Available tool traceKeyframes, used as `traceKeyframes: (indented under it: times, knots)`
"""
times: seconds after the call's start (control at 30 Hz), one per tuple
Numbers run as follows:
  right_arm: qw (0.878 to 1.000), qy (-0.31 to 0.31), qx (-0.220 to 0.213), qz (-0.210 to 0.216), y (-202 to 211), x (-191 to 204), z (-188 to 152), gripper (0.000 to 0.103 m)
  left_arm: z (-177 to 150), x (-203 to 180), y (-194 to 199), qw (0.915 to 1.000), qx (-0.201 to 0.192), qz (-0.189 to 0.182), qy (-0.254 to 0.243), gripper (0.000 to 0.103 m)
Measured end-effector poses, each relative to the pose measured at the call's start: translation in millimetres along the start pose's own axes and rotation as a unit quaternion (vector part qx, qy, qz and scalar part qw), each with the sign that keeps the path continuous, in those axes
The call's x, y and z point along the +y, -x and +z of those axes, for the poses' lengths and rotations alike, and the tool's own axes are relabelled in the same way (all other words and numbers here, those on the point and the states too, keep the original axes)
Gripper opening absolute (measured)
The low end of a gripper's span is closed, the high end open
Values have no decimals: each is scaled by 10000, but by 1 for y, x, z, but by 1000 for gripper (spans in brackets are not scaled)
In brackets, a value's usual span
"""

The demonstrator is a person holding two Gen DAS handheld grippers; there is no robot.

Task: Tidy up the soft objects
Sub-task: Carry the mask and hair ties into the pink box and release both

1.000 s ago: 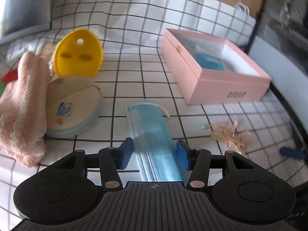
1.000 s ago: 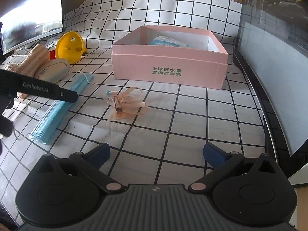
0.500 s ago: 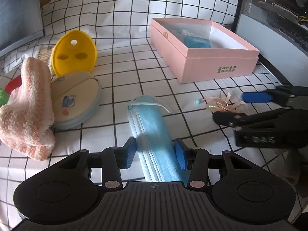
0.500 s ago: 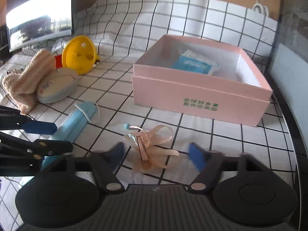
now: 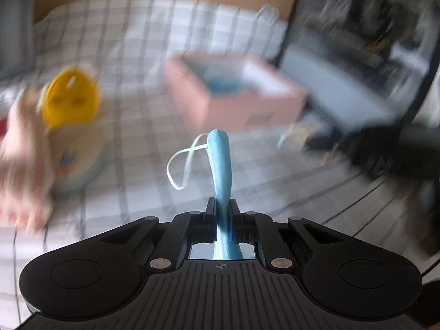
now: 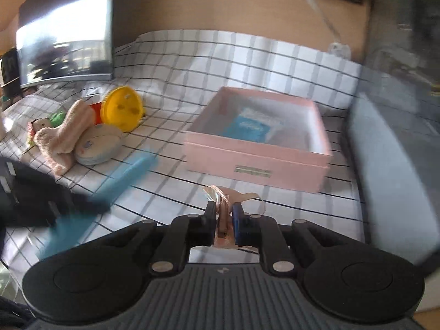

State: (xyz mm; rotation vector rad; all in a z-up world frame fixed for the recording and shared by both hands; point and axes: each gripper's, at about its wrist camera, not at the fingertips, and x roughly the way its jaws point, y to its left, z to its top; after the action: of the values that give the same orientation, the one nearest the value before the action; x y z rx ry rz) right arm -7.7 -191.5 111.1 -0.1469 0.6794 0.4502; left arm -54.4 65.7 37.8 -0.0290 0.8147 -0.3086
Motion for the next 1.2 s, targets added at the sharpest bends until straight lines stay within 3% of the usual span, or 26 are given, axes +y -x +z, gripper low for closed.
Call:
traceKeyframes:
  times: [0.1, 0.27, 0.4, 0.5, 0.57, 0.63, 0.7, 0.73, 0.8, 0.87, 0.97, 1.13, 1.2]
  knots:
    - [9996, -151, -100, -220, 10, -8, -5, 12, 34, -10, 22, 9978, -444, -501, -22, 10]
    - [9975, -542, -346, -288, 21, -17, -8, 12, 118, -27, 28, 9864, -1297, -971, -266, 10]
    - [9962, -680, -430, -341, 20, -20, -12, 12, 184, -38, -11, 9745, -1916, -1149, -203, 11]
    - [9958, -753, -367, -372, 19, -22, -19, 12, 212, -49, -53, 9683, -2256, -1076, 48, 11]
    - [9956, -807, -252, -391, 16, -23, -28, 12, 218, -56, -87, 9643, -2464, -955, 179, 19]
    - [9951, -882, -97, -436, 12, -27, -37, 12, 215, -59, -122, 9703, -2248, -846, 283, 19]
    - [9947, -917, 31, -461, 9, -30, -45, 12, 213, -62, -163, 9899, -1213, -611, 405, 20]
    - [9945, -937, 104, -459, 6, -32, -48, 12, 210, -61, -180, 9946, -652, -570, 567, 21]
    - [9945, -935, 214, -432, -1, -31, -51, 12, 198, -52, -197, 9916, -34, -723, 1067, 21]
    - [9948, -886, 227, -439, -5, -28, -50, 12, 191, -44, -199, 9880, 199, -613, 1406, 21]
    - [9955, -817, 69, -469, -7, -26, -43, 12, 192, -38, -190, 9893, 177, -507, 1355, 21]
    - [9952, -521, -361, -742, -9, -32, -17, 12, 200, -23, -124, 9867, -883, -757, 1137, 21]
    - [9938, -455, -529, -865, -16, -38, 0, 12, 196, -18, -100, 9864, -980, -844, 1017, 21]
